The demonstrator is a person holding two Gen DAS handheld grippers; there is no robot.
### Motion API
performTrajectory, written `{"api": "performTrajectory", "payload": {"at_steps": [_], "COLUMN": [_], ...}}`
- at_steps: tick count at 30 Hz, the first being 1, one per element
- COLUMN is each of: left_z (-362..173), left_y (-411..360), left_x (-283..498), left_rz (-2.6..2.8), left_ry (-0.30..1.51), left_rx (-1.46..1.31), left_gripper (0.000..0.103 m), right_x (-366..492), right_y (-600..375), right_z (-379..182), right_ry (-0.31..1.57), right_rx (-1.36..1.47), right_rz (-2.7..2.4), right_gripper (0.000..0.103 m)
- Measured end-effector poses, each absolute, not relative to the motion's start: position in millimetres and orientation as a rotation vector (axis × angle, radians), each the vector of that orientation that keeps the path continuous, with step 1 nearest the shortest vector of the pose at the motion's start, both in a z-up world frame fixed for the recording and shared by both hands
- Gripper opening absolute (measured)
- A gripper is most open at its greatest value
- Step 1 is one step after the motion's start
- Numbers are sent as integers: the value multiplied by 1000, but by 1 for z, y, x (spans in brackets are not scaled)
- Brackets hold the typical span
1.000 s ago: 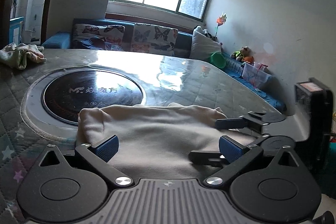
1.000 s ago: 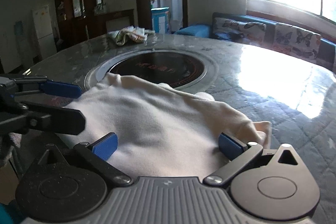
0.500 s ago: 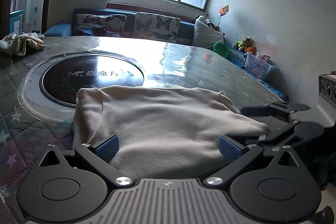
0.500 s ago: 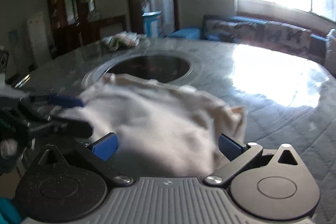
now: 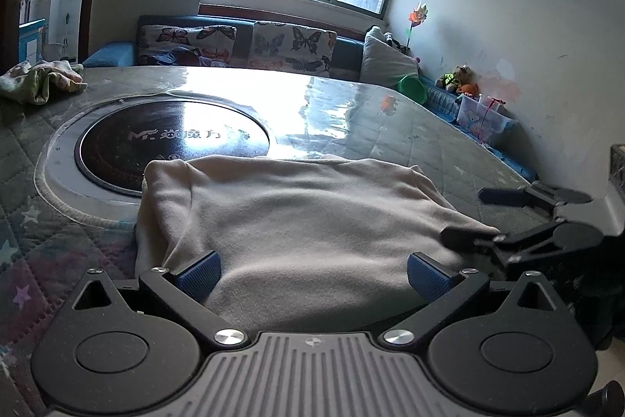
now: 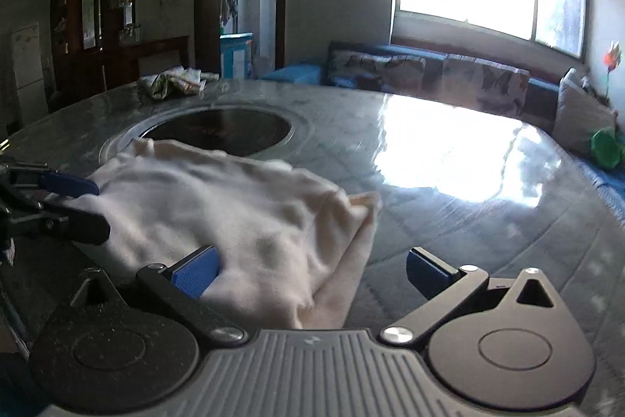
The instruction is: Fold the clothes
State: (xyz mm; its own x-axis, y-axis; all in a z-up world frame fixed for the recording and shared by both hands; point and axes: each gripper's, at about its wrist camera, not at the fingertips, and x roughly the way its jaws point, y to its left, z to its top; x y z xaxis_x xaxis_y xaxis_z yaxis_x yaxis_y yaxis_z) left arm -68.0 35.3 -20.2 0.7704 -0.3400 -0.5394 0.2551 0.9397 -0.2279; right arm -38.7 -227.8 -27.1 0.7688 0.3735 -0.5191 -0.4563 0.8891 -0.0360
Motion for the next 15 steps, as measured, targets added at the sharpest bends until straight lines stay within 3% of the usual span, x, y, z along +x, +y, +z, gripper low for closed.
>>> {"api": "performTrajectory", "payload": {"at_steps": [15], "left_z": [-21], "left_y": [35], "left_x": [-67], "left_rz": [-323], "left_ry": [615], "left_rx": [-133], "left_gripper": [103], "right_x": [-45], "right_y": [-250], "right_z": [-29], "right_ry": [528], "right_rx": [-181], "right_rz": [376], "right_gripper": [103]}}
